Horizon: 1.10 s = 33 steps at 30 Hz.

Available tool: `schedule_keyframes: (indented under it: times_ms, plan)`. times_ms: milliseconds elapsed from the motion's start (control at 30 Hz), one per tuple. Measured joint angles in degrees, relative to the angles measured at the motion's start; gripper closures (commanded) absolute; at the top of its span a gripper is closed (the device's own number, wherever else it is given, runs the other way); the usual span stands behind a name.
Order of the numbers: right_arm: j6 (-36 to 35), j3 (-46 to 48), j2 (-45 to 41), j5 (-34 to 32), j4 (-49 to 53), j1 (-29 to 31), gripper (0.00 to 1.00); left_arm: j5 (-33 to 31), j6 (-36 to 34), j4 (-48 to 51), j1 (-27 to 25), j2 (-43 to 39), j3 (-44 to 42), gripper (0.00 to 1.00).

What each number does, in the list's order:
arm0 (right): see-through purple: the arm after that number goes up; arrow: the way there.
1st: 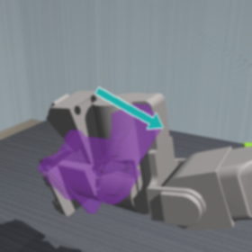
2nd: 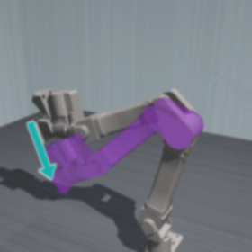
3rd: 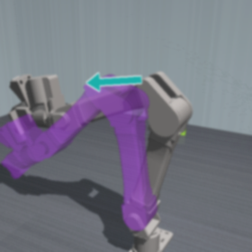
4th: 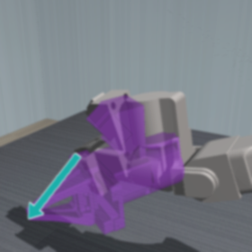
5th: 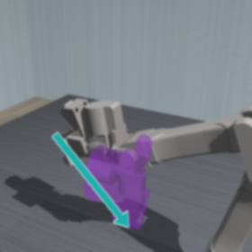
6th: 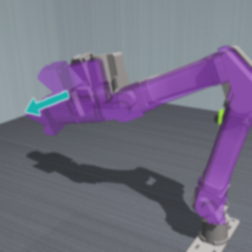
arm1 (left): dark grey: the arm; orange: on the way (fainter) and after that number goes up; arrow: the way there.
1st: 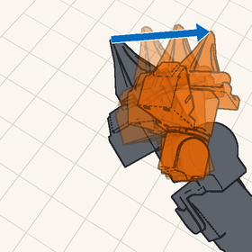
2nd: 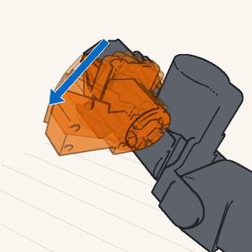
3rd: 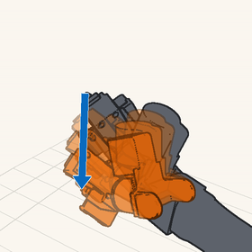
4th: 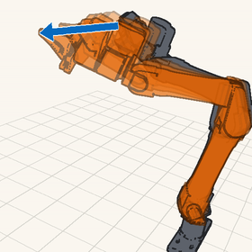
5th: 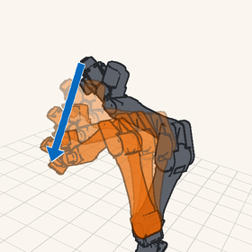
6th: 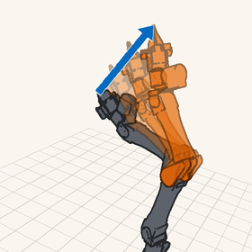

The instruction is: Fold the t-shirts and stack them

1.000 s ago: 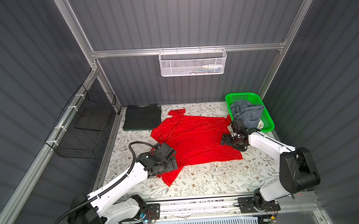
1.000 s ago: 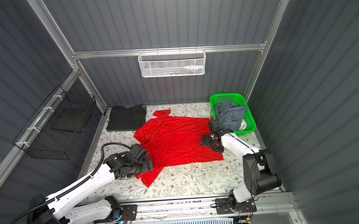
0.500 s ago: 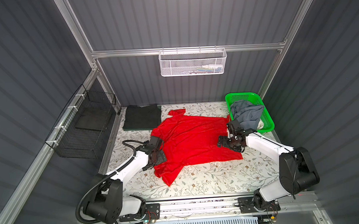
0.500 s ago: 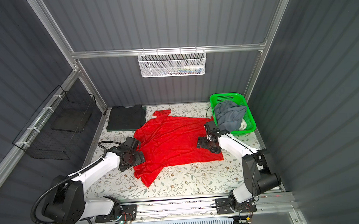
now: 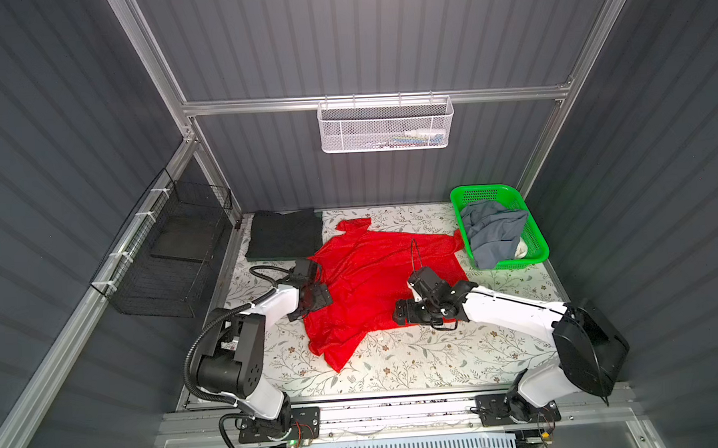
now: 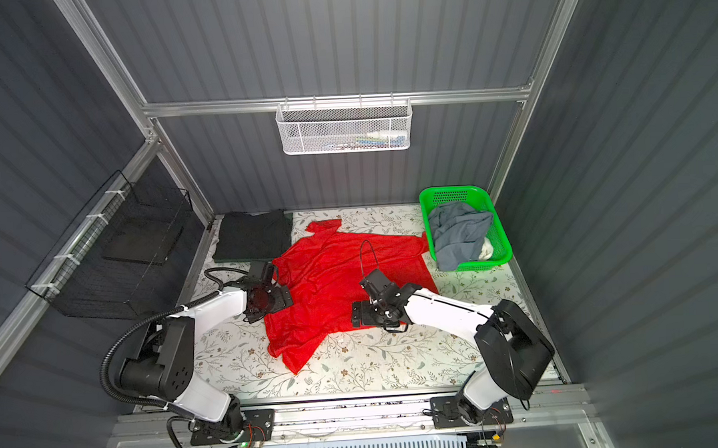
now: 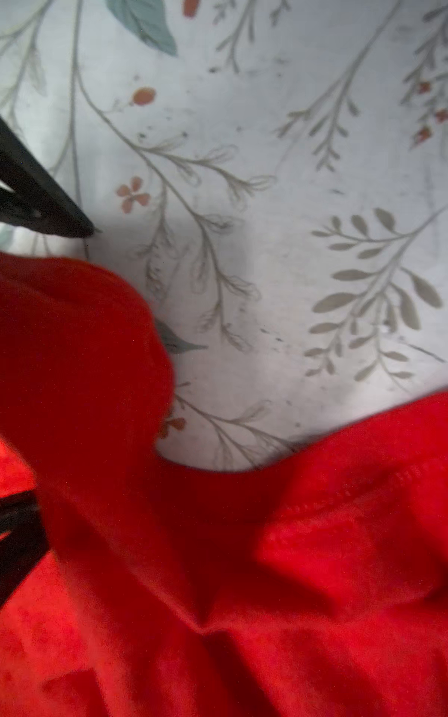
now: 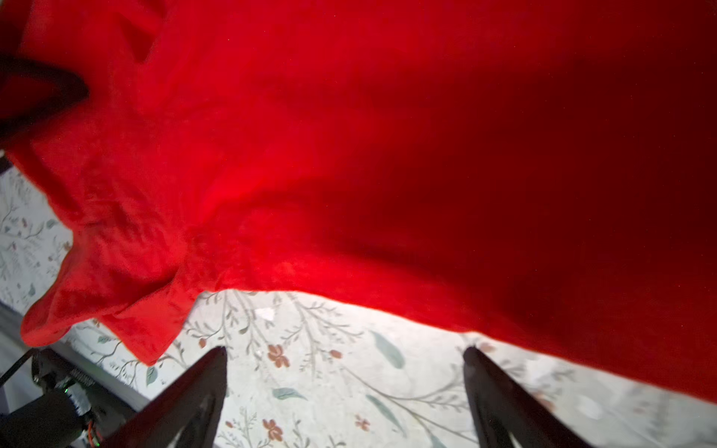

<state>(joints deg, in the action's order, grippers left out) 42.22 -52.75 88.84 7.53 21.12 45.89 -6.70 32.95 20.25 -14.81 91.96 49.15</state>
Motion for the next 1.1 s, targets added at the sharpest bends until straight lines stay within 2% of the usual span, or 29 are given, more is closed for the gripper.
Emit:
schedule_keyframes:
  times_ms: [200,400,833,1100]
  plan:
    - [2.6,-6.6,9.1,0.2,-1.0,7.5,0.16,2.6,-1.3,-3.5,2.0,0.3,0.0,0.0]
    - [2.4,-11.3,13.0,0.4,1.8,13.4,0.22,4.7,-1.7,-6.0,3.8,2.3,1.7,0.0]
    - [-1.2,-25.6,22.5,-0.5,10.9,18.9,0.24,7.0,-2.2,-8.4,5.2,3.2,2.2,0.0]
    - [-3.2,-33.4,29.0,-1.8,16.5,21.3,0.36,8.3,-2.3,-10.1,6.1,3.5,2.2,0.01]
